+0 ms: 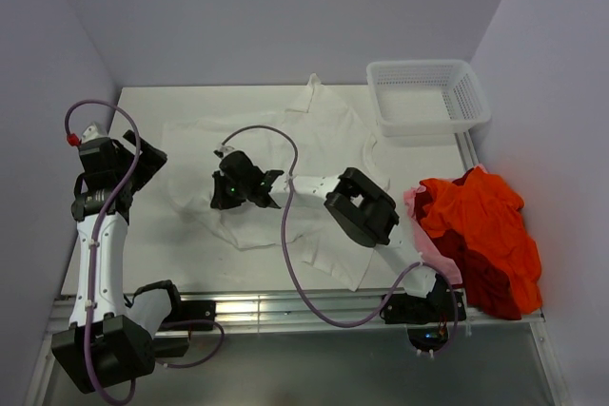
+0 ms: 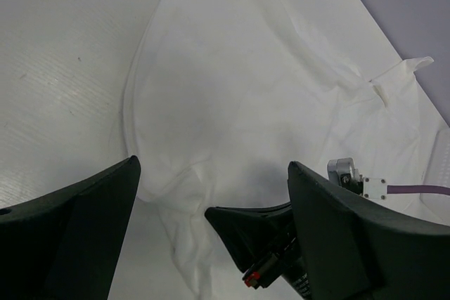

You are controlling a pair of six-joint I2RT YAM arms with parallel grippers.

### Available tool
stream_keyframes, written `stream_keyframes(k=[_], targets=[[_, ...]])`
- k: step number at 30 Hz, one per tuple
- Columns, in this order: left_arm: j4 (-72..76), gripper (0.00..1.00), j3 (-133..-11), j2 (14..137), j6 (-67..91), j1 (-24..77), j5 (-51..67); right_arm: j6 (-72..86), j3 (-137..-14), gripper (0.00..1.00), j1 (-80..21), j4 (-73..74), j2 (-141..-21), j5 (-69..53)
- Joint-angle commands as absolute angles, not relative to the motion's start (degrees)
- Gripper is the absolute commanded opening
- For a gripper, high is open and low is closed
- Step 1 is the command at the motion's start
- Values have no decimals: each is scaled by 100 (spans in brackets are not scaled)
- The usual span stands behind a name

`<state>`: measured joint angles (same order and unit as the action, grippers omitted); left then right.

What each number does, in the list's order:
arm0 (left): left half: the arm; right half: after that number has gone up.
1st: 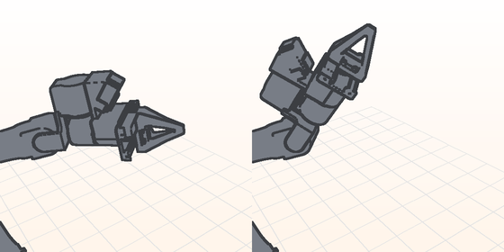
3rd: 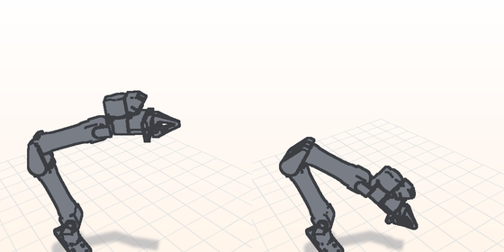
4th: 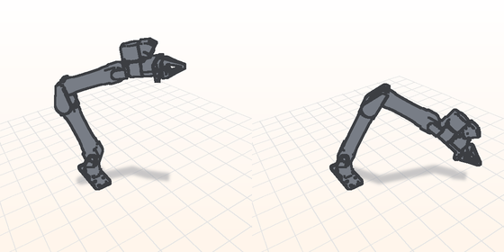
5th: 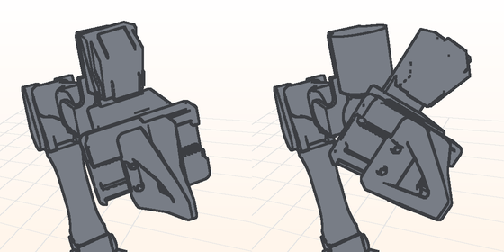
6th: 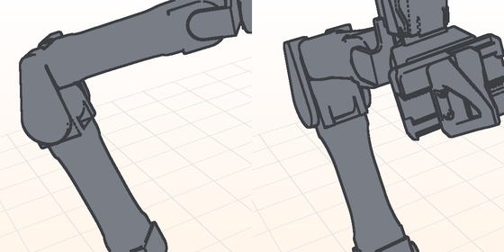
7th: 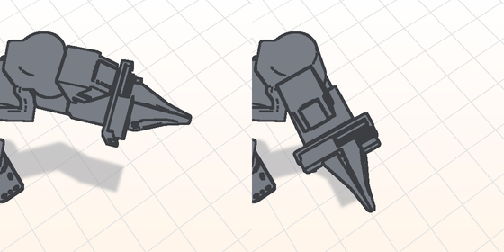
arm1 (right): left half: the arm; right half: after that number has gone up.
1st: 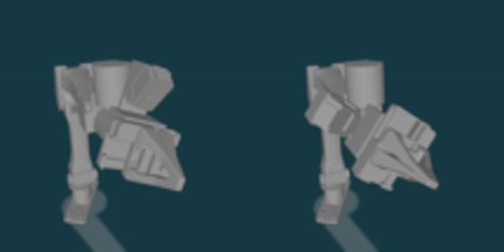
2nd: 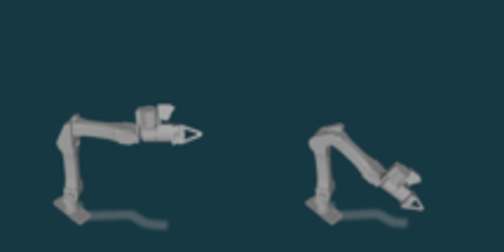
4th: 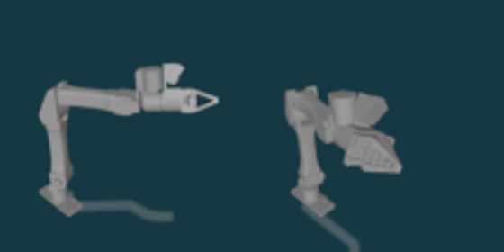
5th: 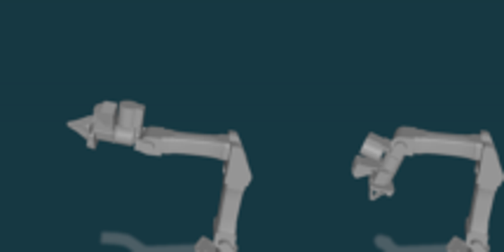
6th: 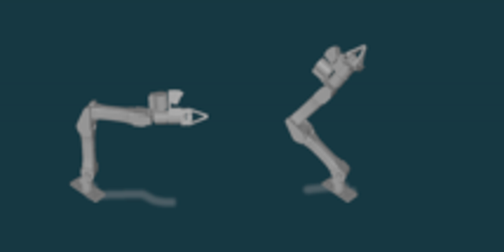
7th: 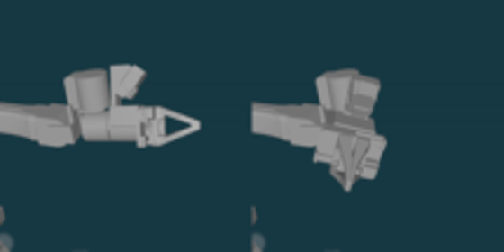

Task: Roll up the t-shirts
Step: Flatten the tshirt

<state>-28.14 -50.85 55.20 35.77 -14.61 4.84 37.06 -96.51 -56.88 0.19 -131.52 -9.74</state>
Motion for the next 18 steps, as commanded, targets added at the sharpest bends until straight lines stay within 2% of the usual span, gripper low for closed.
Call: stream_keyframes(k=[1, 14, 18], targets=[[-2690, 91, -5195, 5327, 3454, -1468, 475, 3428, -9343, 0, -5888, -606, -12753, -1089], [-2716, 91, -5221, 5361, 3472, -1468, 457, 2935, -8526, 1, -6873, -1959, -12384, -2030], [-2725, 91, -5221, 5361, 3445, -1468, 413, 2988, -8551, 11, -7005, -2145, -12445, -2363]])
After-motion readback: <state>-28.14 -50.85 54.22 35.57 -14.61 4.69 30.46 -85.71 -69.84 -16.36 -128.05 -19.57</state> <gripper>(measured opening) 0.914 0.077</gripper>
